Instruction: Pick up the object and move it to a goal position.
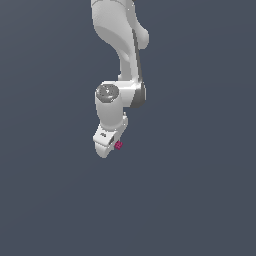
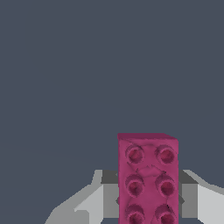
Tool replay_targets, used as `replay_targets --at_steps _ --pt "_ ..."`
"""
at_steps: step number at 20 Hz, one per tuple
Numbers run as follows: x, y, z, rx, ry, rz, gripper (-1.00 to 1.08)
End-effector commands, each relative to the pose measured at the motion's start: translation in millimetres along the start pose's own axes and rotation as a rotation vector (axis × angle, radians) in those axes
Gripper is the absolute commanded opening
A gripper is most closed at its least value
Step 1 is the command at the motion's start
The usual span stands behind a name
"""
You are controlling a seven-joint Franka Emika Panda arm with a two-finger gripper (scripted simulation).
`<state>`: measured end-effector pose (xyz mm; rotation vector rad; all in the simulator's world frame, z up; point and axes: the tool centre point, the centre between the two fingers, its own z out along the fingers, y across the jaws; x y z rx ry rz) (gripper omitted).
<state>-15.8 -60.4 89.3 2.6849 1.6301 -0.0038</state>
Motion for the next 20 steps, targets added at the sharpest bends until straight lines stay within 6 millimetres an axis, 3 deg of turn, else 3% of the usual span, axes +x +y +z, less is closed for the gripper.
replay_targets --at_steps 1,11,20 --pt "-1.2 -6.7 -22.8 -0.001 0.000 0.000 -1.00" --pt "-5.7 -36.4 -121.3 -0.001 0.000 -0.001 -1.00" --pt "-9.6 -65.6 -222.3 0.000 0.002 -0.002 -1.00"
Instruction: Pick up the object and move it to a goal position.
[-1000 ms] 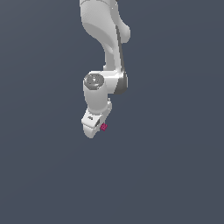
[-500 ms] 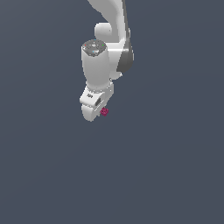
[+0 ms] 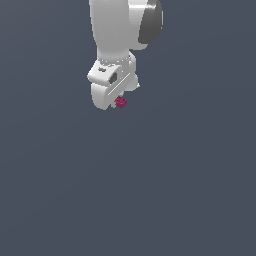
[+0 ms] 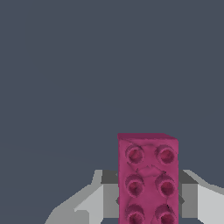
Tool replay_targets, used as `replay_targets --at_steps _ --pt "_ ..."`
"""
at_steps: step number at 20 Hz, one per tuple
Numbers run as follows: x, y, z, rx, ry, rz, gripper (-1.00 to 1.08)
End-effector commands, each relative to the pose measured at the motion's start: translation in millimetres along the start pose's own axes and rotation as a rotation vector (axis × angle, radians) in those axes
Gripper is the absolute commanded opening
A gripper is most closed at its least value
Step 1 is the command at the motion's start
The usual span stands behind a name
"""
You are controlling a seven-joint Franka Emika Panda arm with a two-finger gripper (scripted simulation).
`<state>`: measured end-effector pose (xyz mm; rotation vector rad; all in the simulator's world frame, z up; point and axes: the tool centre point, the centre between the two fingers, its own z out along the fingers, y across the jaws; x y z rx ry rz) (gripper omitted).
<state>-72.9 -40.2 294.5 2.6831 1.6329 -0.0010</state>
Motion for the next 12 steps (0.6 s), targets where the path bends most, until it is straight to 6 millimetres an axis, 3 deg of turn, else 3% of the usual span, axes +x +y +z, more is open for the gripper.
replay_targets --at_steps 1,12 --pt "-1.1 -8.6 -28.1 0.001 0.001 0.000 -1.00" --pt "-5.8 -37.1 -138.0 0.001 0.002 0.000 -1.00"
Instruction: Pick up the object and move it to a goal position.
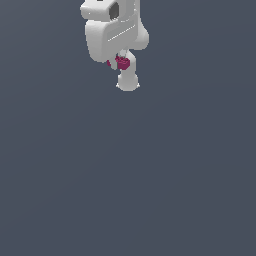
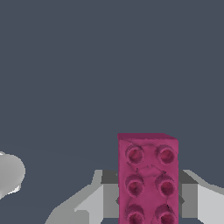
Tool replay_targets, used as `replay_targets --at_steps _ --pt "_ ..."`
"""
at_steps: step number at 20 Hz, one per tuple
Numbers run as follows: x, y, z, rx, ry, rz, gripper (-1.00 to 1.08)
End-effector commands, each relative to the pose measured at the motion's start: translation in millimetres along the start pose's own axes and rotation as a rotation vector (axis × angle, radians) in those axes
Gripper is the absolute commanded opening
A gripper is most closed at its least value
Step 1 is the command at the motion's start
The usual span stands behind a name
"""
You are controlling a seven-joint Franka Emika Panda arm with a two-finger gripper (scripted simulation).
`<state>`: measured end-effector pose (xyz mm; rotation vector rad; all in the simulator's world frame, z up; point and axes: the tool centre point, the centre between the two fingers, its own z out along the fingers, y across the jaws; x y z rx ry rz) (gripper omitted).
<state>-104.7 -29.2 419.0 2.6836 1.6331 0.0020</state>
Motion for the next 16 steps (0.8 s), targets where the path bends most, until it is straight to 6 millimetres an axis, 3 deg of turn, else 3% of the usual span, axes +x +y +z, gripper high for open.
replay_targets --at_steps 1,8,16 --pt "-1.1 -5.6 -21.2 0.001 0.000 0.000 -1.00" --pt "-2.5 -13.9 -60.8 0.001 -0.001 0.002 -1.00" --pt "-2.8 -16.0 -75.9 0.001 -0.001 0.003 -1.00"
